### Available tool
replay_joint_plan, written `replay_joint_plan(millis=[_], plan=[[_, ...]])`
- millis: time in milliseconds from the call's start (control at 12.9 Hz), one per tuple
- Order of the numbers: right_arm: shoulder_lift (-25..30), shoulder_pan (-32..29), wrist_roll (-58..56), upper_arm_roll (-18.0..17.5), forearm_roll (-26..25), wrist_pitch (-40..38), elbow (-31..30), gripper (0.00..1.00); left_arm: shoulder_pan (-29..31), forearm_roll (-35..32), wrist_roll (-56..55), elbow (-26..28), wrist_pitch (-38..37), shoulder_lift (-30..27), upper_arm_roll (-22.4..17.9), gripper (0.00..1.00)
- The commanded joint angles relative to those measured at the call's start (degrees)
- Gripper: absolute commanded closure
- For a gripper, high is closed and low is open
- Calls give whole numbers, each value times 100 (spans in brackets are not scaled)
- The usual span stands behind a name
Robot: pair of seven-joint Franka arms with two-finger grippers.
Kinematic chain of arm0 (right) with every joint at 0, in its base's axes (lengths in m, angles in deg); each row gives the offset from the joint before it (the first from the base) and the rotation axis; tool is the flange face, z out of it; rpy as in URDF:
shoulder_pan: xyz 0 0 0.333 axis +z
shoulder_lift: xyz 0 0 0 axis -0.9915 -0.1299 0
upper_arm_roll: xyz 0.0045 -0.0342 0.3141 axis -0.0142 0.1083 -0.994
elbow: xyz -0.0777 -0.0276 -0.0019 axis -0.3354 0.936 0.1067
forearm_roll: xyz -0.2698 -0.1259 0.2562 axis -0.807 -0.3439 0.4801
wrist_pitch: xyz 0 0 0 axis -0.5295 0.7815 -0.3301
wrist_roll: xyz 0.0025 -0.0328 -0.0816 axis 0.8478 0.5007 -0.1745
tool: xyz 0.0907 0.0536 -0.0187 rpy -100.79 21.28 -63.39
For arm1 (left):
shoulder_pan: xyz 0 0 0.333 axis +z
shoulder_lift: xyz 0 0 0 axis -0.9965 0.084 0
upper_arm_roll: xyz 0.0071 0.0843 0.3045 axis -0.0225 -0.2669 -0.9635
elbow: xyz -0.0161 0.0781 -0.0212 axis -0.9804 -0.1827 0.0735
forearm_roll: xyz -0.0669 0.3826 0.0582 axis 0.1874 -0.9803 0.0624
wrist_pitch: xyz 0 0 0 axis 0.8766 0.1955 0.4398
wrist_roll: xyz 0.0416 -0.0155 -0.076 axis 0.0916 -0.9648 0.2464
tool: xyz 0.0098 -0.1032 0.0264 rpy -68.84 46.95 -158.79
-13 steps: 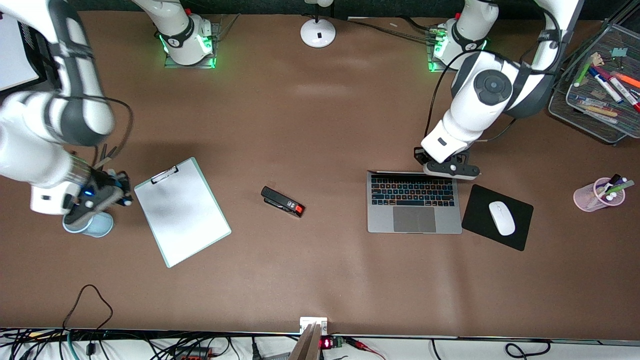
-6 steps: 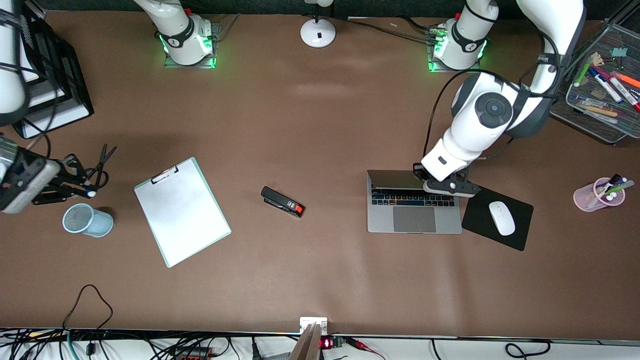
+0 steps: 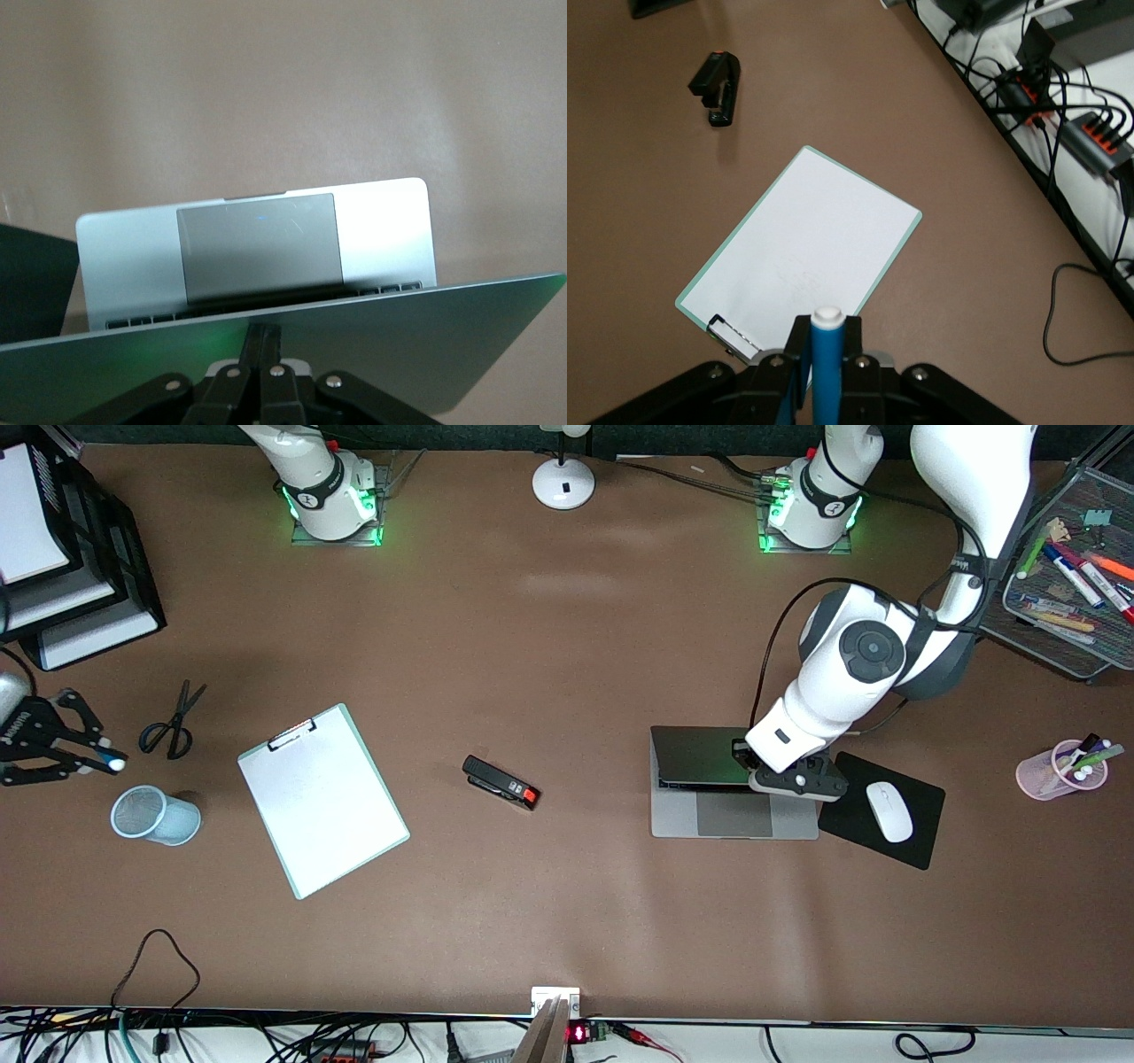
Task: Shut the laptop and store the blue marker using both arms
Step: 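Carry the marker to the blue cup while the left gripper pushes the lid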
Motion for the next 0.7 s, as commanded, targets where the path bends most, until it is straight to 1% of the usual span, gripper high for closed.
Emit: replay_joint_plan(millis=[0,310,465,543,620], plan=[[-266,-345,-1009,-57,497,-220,271,100,-9,-387,-28,-637,-21,569,-21,100],[-854,-714,-2486,-66,1490,-220,315,100,-18,-414,-28,-744,119,877,-21,100],[-1092,-776,-2936,-75,1738,-203,333,100,-9,-414,-19,-814,356,1088,-56,100],[-1276,-777,-3164,-75,1895,-186,542,100,-18,-431,-19,-840,375,1132,-100,100],[-1460,-777,-3297,-75,1940,-203,718,100,-26,-501,-19,-841,375,1168,-109,100]])
